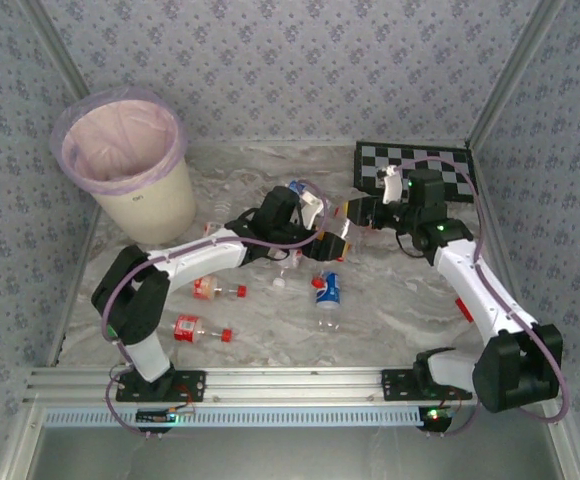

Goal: Put the plastic bottles in the bin

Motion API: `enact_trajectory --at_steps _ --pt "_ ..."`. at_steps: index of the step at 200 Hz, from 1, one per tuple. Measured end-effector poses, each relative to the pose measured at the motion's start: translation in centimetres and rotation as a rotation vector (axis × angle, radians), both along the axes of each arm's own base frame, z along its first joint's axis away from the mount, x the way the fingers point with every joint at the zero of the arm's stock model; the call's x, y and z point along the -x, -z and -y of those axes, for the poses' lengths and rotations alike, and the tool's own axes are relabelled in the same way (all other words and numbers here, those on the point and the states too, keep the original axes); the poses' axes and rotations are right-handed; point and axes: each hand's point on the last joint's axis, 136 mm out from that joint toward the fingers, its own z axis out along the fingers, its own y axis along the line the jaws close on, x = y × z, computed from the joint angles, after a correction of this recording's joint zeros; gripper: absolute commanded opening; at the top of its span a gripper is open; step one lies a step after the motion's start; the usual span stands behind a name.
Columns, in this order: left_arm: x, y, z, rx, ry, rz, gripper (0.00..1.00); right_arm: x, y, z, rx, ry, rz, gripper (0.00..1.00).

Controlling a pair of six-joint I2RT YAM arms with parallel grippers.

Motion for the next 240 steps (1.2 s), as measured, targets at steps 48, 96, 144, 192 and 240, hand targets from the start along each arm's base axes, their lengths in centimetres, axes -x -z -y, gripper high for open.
enact_trajectory --at_steps 48,96,144,192,240 --pt "-0.2 0.2 0.0 -0.011 -0.021 0.000 0.53 -0.3 0.4 0.1 0.003 0.016 -0.013 0.49" --pt "-1.9 0.9 -1.4 -0.078 -0.109 0.011 0.48 -1.0 1.1 1.2 0.044 0.110 -0.032 1.00" --pt "-5.6 -1.1 -5.9 -0.181 -0.256 0.096 0.43 -2.0 1.9 5.1 0.112 0.303 -0.045 1.00" --pt "-8.8 -13.4 -12.6 -0.160 -0.412 0.338 0.39 -1.3 5.1 7.2 0.102 0.380 -0.136 1.00" --pt "-11.3 -24.3 -25.8 -0.121 -0.752 0.517 0.22 -0.1 7.8 6.7 0.055 0.380 -0.224 1.00"
